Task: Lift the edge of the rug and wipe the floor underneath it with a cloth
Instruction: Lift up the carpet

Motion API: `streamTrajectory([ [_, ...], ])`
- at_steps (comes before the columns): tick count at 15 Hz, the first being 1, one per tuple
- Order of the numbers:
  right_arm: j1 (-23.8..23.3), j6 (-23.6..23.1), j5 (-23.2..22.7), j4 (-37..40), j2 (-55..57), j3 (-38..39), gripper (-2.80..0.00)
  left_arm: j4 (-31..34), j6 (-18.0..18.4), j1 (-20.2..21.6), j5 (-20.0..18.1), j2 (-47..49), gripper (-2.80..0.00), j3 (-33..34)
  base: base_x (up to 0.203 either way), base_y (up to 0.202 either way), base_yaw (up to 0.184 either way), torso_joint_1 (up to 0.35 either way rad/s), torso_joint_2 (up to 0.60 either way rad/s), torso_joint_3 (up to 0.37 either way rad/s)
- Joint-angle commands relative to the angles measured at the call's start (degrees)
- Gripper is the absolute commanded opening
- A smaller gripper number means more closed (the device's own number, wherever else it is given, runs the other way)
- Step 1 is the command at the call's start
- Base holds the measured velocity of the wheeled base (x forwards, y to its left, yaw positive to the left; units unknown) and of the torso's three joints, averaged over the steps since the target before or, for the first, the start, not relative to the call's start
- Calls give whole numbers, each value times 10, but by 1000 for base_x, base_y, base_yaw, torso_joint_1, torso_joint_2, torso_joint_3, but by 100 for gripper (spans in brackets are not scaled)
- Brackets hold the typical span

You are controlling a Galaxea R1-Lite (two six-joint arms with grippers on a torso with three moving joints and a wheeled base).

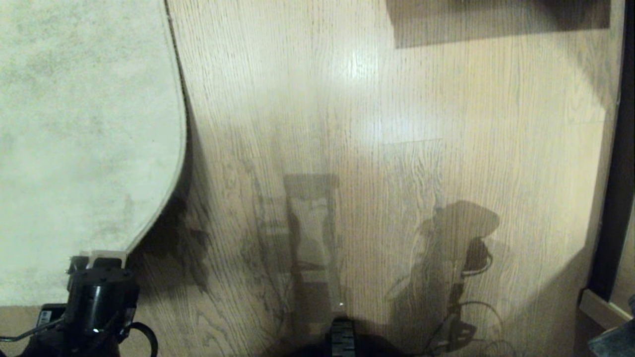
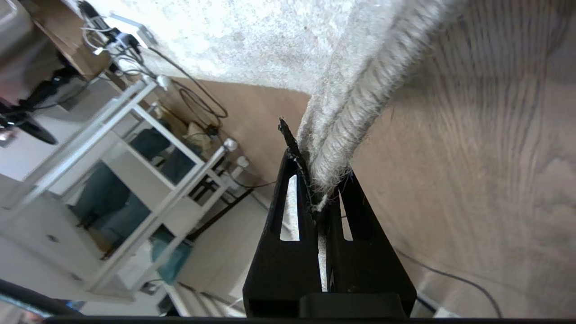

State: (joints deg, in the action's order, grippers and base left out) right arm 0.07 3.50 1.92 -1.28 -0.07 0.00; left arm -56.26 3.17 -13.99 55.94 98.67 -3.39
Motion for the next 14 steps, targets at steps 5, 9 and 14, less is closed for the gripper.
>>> streamTrajectory([
  [5, 0, 0, 0, 0, 1, 0, -280, 0, 1, 29, -36, -47, -280, -5, 0, 0, 0, 0, 0, 0],
  [9, 0, 0, 0, 0, 1, 0, -280, 0, 1, 34, -36, -50, -280, -5, 0, 0, 0, 0, 0, 0],
  [14, 0, 0, 0, 0, 1, 0, -280, 4, 41, 55, -84, -91, -280, -8, 0, 0, 0, 0, 0, 0],
])
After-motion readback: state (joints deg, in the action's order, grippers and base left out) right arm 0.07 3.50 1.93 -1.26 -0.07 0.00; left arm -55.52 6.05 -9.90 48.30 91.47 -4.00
